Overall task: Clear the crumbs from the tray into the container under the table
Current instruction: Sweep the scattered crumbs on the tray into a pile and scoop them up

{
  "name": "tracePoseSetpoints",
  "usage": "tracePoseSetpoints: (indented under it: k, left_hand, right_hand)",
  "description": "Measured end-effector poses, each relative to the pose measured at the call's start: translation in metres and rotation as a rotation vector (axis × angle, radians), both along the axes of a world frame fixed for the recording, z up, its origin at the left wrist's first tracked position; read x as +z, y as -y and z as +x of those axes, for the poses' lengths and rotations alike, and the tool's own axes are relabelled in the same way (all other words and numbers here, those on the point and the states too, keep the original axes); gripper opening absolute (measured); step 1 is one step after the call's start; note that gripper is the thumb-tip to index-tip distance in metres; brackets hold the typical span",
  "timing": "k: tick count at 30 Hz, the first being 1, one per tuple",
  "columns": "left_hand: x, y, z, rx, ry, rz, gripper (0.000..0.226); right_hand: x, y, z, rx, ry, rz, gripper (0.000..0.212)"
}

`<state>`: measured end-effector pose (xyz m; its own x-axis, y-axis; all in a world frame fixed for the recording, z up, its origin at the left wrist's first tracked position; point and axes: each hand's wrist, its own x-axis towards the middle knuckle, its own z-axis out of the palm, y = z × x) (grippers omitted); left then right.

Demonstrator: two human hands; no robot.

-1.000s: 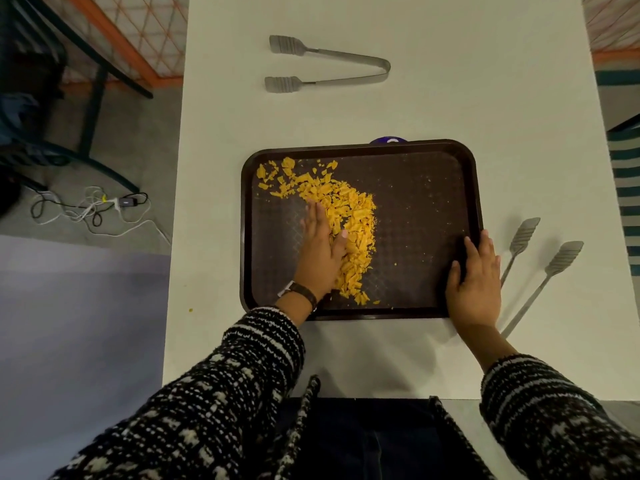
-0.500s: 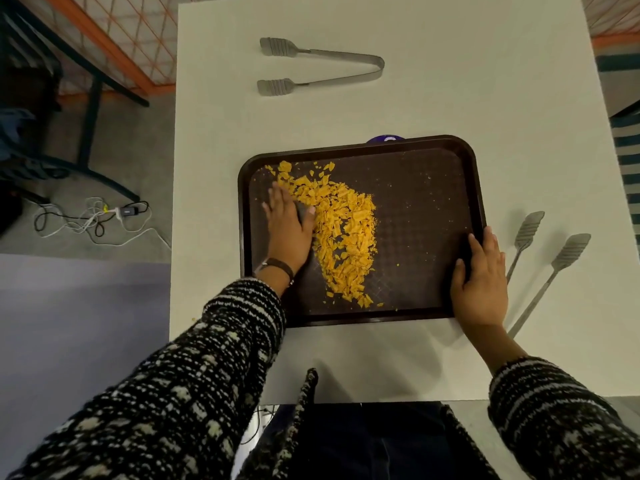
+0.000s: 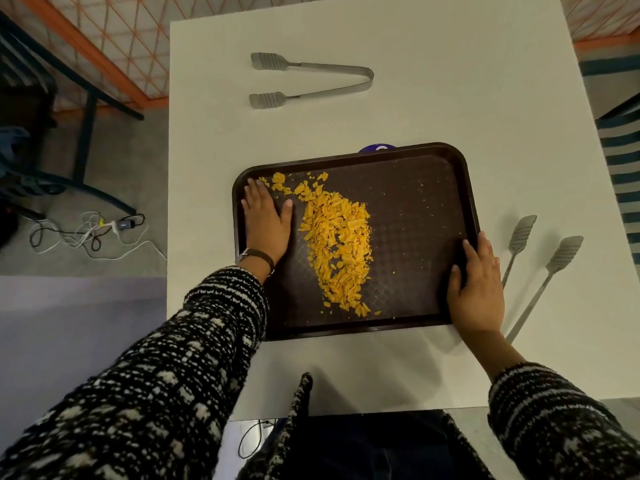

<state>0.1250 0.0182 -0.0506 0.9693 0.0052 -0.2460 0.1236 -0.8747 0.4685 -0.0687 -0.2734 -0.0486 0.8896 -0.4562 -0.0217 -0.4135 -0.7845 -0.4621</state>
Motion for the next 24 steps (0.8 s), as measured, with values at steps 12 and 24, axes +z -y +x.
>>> tracePoseSetpoints:
  k: [12,24]
  left_hand:
    - [0.006,0.039,-0.043,-0.374,0.004,-0.269,0.069]
    - [0.001,0.008,0.01,-0.046,-0.02,-0.017,0.073]
  right_hand:
    - [0.001,0.0,0.0,-0.004,0.001,0.002,0.045]
    - [-0.001,0.0,0.0,-0.021,-0.001,-0.001,0.046]
